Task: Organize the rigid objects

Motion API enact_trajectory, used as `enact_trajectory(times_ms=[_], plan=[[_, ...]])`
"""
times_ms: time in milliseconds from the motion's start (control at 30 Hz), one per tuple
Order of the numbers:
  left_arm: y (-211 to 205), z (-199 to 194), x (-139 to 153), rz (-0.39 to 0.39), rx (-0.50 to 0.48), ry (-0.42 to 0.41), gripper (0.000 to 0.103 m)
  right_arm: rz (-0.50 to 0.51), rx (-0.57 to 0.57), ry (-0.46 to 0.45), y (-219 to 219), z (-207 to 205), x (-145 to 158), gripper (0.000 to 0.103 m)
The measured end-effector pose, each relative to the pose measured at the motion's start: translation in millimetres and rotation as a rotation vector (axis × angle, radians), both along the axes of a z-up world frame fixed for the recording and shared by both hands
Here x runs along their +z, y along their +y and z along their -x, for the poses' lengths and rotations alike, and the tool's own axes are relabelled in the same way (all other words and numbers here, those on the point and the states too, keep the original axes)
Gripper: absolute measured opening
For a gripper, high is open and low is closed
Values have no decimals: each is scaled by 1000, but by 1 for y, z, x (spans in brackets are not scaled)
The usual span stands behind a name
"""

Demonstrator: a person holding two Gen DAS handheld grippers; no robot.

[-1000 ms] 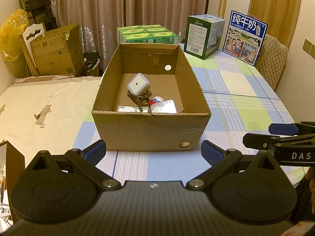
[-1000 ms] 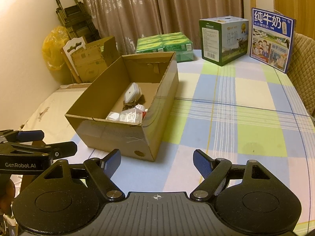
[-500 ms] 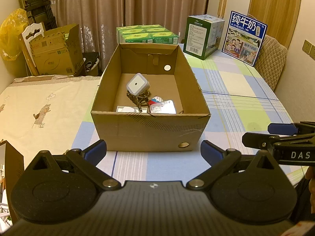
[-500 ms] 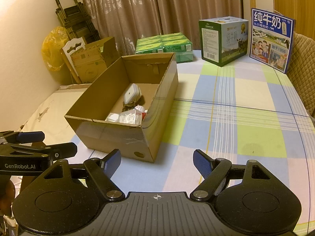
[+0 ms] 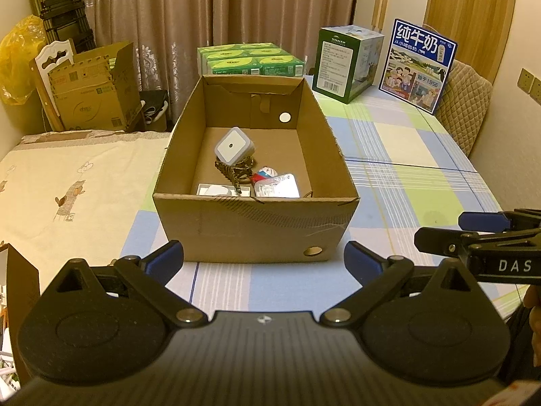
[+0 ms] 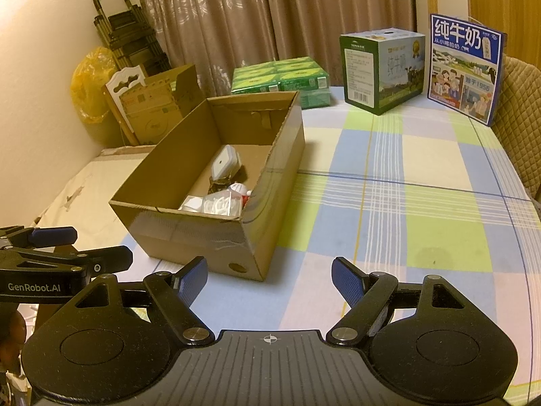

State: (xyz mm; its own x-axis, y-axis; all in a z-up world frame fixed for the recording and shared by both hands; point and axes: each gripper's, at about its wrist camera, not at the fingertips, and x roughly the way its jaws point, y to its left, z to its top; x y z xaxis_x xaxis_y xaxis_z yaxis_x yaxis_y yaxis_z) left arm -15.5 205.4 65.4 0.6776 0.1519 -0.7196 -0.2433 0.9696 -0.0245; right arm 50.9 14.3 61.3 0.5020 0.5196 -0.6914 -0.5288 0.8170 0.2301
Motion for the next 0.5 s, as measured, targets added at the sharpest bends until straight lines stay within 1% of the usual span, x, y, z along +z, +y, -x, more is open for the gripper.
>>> enact_trajectory(times_ms=[500], plan=[[2,1,-2,4,-1,0,100,-3,-3,6,1,-1,-1,78]])
